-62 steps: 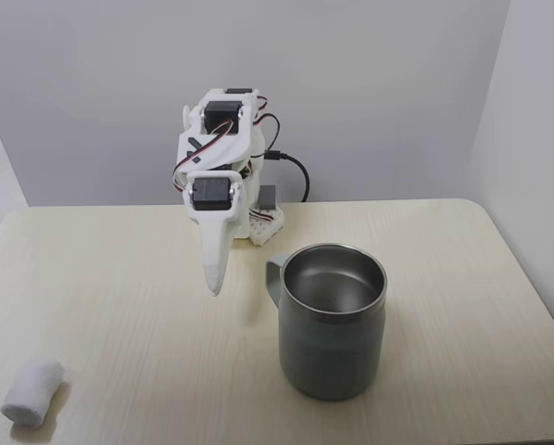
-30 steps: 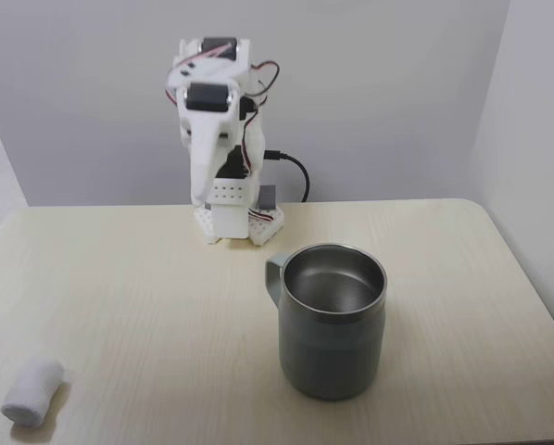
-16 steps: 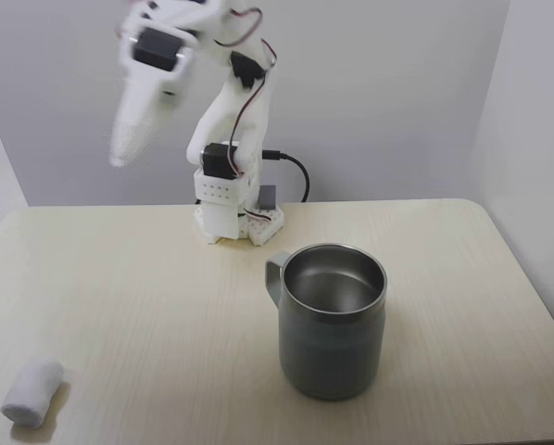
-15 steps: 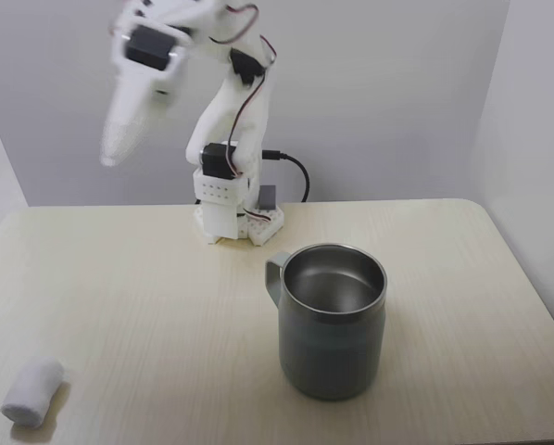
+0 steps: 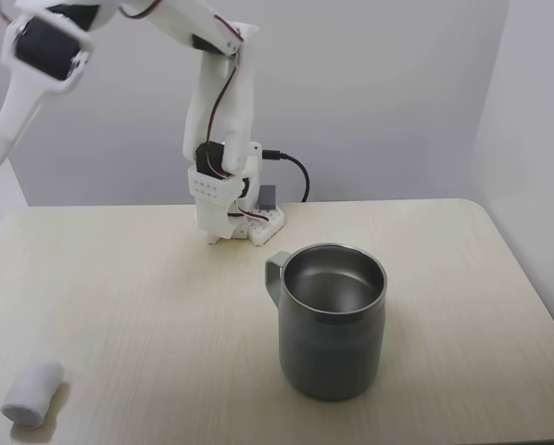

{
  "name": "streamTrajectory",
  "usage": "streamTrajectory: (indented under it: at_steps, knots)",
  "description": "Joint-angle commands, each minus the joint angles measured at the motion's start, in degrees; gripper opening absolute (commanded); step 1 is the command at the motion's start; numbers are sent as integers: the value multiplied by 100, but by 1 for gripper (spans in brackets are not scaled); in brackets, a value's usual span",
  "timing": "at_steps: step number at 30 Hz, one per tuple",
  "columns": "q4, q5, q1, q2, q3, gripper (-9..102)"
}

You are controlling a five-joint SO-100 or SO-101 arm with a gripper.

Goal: Grasp a dressing and put it in the cup.

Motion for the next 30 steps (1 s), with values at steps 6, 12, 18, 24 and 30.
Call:
streamTrajectory:
  at_steps: [6, 12, 18, 24, 30]
  knots:
    - [1099, -1934, 202, 1846, 1811, 0]
    - [1547, -3059, 26, 2593, 2276, 0]
    - [1512, -3463, -97, 3243, 2285, 0]
    - [1485, -3850, 26, 4219, 2909, 0]
    - [1556, -4122, 176, 5159, 3850, 0]
